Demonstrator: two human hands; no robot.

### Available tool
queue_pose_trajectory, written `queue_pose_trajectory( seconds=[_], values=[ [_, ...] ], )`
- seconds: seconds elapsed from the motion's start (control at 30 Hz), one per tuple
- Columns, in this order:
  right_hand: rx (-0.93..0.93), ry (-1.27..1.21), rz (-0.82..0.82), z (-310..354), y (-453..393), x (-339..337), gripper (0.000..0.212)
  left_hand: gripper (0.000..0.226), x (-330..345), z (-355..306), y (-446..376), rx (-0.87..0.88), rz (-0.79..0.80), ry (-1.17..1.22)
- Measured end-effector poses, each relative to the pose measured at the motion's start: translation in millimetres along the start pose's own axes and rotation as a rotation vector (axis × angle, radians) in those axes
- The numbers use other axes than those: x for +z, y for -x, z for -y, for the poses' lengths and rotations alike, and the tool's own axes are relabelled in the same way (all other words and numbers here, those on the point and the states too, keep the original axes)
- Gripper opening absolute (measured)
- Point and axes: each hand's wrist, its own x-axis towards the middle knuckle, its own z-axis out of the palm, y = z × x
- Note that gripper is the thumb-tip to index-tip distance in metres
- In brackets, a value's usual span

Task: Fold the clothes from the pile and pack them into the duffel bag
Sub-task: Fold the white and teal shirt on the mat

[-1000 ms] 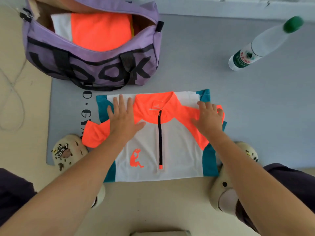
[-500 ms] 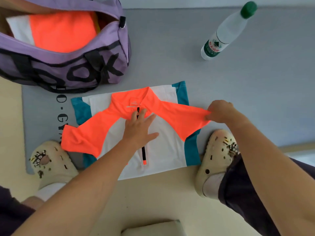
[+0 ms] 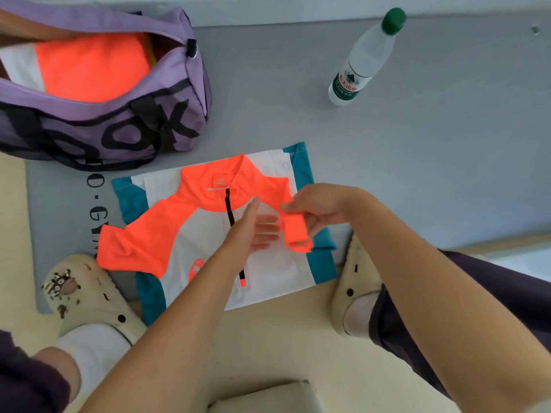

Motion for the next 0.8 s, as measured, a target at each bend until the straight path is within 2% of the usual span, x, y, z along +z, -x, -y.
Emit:
queue_pose_trajectory(
  seconds=[0.03, 0.1, 0.13, 0.2, 0.3, 0.37, 0.47, 0.57, 0.67, 0.73, 0.8],
  values=[
    [-0.021, -0.061, 0.038, 3.2, -3.1, 1.8, 0.047, 0.072, -3.7, 5.8, -0.8, -0.061, 0.062, 0.161],
    [-0.06, 0.007, -0.066, 9.4, -7.5, 1.5, 0.055, 0.078, -13.6, 17.1, -1.9, -0.09, 0.13, 0.363],
    [-0.071, 0.071, -0.182, 10.5, -10.8, -1.6, 0.052, 0.073, -17.2, 21.4, -1.9, -0.085, 0.121, 0.376],
    [-0.118, 0.174, -0.412, 9.2, -19.6, -9.5, 0.035, 0.054, -20.0, 30.2, -6.1, -0.094, 0.032, 0.241],
    [-0.331, 0.317, -0.625, 5.1, -37.1, -15.3, 0.015, 0.037, -23.3, 38.5, -18.6, -0.077, -0.094, 0.122],
    [-0.44, 0.413, -0.637, 6.5, -48.2, -11.5, 0.021, 0.033, -26.6, 38.3, -23.9, -0.048, -0.123, 0.131],
    [-0.457, 0.53, -0.586, 13.0, -63.0, -2.7, 0.035, 0.025, -29.4, 35.8, -25.2, -0.021, -0.092, 0.147],
    [-0.358, 0.851, -0.542, 15.6, -76.6, -3.0, 0.033, 0.022, -31.1, 39.7, -24.2, 0.015, -0.079, 0.051],
    [-0.221, 1.122, -0.641, 17.4, -78.2, -8.3, 0.026, 0.018, -34.4, 43.4, -25.0, 0.048, -0.09, -0.024],
    [-0.233, 1.12, -0.764, 17.2, -75.3, -13.8, 0.024, 0.013, -36.7, 43.9, -27.2, 0.081, -0.12, -0.047],
    [-0.304, 0.934, -0.893, 9.5, -70.9, -18.3, 0.022, 0.01, -37.4, 43.4, -30.1, 0.105, -0.165, -0.047]
  ],
)
